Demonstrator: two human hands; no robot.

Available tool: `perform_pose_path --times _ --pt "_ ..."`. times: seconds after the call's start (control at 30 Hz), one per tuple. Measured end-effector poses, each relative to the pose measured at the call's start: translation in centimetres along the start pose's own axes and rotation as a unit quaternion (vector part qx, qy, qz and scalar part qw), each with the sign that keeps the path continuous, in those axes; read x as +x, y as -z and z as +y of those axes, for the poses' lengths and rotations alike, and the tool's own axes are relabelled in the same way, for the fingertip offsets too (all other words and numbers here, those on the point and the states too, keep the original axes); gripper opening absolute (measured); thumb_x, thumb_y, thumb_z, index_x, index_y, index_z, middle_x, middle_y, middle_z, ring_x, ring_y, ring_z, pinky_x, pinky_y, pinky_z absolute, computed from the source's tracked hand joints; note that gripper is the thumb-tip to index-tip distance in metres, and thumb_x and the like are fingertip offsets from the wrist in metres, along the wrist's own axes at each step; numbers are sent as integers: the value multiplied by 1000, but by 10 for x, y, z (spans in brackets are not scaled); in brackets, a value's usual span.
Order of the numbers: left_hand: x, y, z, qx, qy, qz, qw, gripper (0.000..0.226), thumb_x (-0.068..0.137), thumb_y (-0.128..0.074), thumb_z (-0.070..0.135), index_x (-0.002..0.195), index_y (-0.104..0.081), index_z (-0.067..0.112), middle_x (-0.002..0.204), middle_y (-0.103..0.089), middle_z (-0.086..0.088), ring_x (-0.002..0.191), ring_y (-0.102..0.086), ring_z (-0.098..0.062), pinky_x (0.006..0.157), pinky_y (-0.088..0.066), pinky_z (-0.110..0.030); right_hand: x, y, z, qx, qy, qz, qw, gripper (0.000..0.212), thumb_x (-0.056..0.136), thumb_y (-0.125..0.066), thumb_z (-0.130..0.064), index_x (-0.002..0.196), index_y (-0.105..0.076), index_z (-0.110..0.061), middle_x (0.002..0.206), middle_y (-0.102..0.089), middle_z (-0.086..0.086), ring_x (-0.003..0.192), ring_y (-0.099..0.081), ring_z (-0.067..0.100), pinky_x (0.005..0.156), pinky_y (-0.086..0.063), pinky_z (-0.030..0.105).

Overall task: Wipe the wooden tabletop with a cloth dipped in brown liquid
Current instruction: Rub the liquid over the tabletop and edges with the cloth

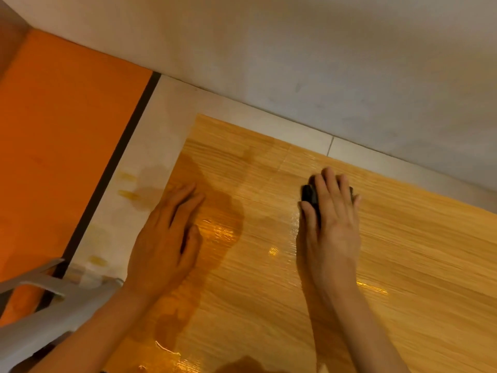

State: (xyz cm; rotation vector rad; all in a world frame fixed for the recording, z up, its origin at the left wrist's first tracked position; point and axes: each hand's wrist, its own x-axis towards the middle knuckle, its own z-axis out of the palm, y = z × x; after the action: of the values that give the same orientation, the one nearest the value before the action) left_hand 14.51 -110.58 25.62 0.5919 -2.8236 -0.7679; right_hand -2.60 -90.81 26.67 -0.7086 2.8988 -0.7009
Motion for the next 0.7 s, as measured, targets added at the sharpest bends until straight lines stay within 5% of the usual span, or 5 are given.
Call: perform_pose_path --times 0.07,0.2,0.33,0.53,0.7 --pt "0 0 -1 0 6 -2 1000 50 100 -42 25 146 -45 9 159 -35 -5 147 -35 -23 119 -24 -20 6 -15 -22 8 -26 26 999 44 103 -40 -26 145 -43 -11 155 -34 5 148 -16 18 123 -8 42" --pt "0 1 -1 2 14 -8 1000 50 100 -42 26 148 -44 11 160 -34 -4 149 -32 -20 119 -23 -19 33 -56 -86 9 69 -15 997 43 101 -47 -26 141 -48 -10 151 -41 8 145 -26 27 121 -7 42" --pt "-1 0 0 -3 13 -10 1000 51 100 -41 27 148 -44 12 161 -34 -3 148 -33 -20 118 -26 -22 40 -38 -61 -16 157 -77 984 47 102 -45 -31 145 -43 -14 154 -36 5 147 -21 22 122 -6 40" --pt "0 -3 -2 4 4 1 1000 49 100 -41 26 146 -46 9 159 -36 -5 147 -31 -16 117 -30 -29 32 9 13 -8 -85 13 996 46 105 -37 -28 149 -35 -13 159 -25 3 150 -8 18 123 -3 42" --pt "-1 -2 -5 10 0 -7 1000 51 99 -44 24 147 -46 8 159 -36 -7 148 -34 -23 116 -34 -36 66 -48 -72 -36 14 12 999 47 105 -34 -29 146 -38 -9 156 -31 10 148 -19 27 122 -11 44"
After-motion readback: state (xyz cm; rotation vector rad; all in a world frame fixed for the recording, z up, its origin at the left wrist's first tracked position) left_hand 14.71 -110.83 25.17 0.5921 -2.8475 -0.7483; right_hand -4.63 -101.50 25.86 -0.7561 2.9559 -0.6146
